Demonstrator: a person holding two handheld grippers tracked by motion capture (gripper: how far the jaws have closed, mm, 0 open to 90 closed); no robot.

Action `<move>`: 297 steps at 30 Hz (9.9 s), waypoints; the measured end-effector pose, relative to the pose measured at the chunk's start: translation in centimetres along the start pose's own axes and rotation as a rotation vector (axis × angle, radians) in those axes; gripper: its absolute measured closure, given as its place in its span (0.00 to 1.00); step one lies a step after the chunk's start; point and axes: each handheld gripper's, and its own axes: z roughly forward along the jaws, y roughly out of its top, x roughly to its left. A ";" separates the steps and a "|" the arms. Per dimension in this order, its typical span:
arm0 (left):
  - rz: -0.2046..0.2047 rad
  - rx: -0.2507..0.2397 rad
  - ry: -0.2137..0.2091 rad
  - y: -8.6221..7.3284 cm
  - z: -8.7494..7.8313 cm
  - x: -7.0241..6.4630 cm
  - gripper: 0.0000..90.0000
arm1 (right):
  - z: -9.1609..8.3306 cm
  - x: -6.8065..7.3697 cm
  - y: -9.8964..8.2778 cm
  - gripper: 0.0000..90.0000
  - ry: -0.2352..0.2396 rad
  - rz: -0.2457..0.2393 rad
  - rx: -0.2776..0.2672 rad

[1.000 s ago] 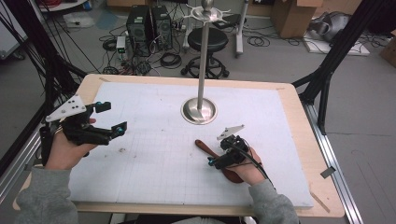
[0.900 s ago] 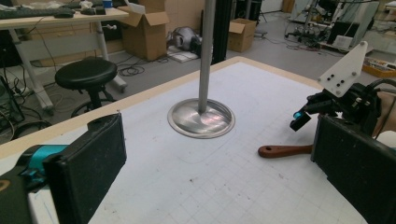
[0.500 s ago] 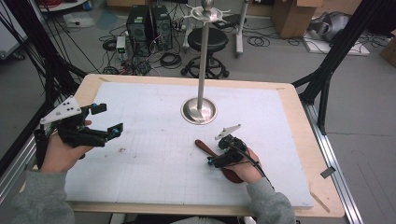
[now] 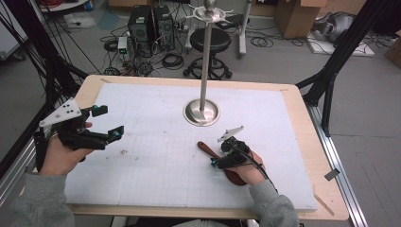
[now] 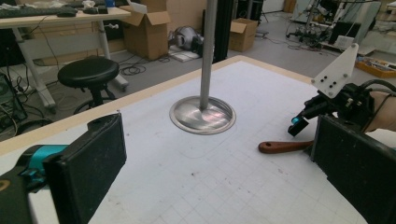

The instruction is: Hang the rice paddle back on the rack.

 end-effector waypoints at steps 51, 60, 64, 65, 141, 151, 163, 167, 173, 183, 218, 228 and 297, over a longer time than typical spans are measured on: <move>-0.009 0.006 0.003 -0.2 0.0 0.2 0.04 | -0.9 -0.4 -0.3 0.83 0.019 0.051 0.040; -0.011 0.007 0.005 -0.2 0.1 0.2 0.04 | -0.9 -0.2 -0.2 0.84 0.006 0.043 0.046; -0.008 0.005 0.006 -0.2 0.0 0.2 0.04 | -0.9 -0.2 -0.2 0.84 0.004 0.033 0.047; -0.008 0.004 0.006 -0.2 0.0 0.2 0.04 | -0.9 -0.2 -0.2 0.84 0.004 0.033 0.047; -0.008 -0.013 0.021 0.1 -0.6 0.4 0.04 | -10.5 -3.0 -0.5 0.86 0.021 0.101 -0.411; -0.008 -0.020 0.020 0.2 -0.8 0.3 0.04 | -11.1 -3.0 -0.5 0.86 0.017 0.095 -0.439; 0.001 -0.025 0.012 0.5 -0.8 0.2 0.04 | -11.4 -3.5 -0.5 0.86 0.019 0.104 -0.456; 0.000 -0.021 0.011 0.4 -0.6 0.3 0.04 | -11.5 -3.6 -0.4 0.86 0.023 0.104 -0.467; -0.001 -0.026 0.014 0.4 -0.8 0.4 0.04 | -12.4 -4.1 0.1 0.86 0.032 0.113 -0.498; -0.024 -0.026 0.024 0.0 -1.0 0.9 0.04 | -13.2 -5.4 1.4 0.86 0.032 0.144 -0.490; -0.015 -0.014 0.049 -0.7 -2.7 0.7 0.04 | -15.9 -8.0 10.0 0.86 -0.034 0.105 -0.546; -0.014 -0.012 0.063 -0.8 -3.2 0.7 0.04 | -15.7 -8.1 12.2 0.86 -0.054 0.124 -0.558; -0.052 -0.079 0.098 -0.6 -6.3 1.5 0.04 | -16.3 -8.7 18.5 0.86 -0.141 0.116 -0.633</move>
